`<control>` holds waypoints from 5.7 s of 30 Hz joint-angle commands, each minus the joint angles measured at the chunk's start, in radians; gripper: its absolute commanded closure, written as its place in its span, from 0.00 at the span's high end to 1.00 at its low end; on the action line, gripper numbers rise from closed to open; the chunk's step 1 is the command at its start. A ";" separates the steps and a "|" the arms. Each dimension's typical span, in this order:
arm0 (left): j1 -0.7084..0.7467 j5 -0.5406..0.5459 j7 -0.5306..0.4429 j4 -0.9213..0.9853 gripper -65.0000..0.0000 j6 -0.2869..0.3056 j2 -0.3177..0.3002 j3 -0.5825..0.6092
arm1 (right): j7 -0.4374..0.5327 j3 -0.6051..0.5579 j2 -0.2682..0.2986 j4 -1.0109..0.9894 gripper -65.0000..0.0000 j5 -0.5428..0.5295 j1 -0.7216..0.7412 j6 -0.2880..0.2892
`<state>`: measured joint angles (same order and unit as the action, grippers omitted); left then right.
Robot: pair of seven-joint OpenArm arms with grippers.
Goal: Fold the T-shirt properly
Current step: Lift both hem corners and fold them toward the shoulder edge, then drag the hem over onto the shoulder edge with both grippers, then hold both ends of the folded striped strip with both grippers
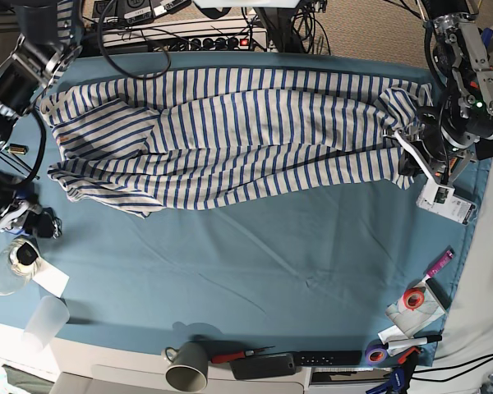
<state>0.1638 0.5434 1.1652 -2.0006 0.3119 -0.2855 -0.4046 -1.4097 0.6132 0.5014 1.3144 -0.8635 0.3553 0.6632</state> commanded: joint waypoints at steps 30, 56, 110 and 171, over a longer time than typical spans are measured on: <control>-0.009 0.048 -0.040 -0.015 0.00 0.003 -0.011 -0.005 | 0.227 -0.383 0.011 -0.217 0.41 0.431 0.127 -0.290; -0.009 0.048 -0.040 -0.015 0.00 0.004 -0.011 -0.005 | 0.148 -0.383 -0.085 -0.217 0.00 0.666 0.129 -0.417; 0.128 0.049 -0.005 -0.025 0.00 0.003 -0.011 -0.006 | 0.013 -0.023 0.072 0.449 0.00 -0.377 -0.457 -0.026; 0.249 -0.192 -0.058 -0.066 0.00 0.000 -0.066 -0.006 | 0.074 0.266 -0.044 0.458 0.10 0.202 -0.674 -0.154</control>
<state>0.4168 0.3668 1.1141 -2.0537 0.3153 -0.3382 -0.4049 -1.3499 0.8684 0.4313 1.7599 -0.6712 -0.3214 0.5079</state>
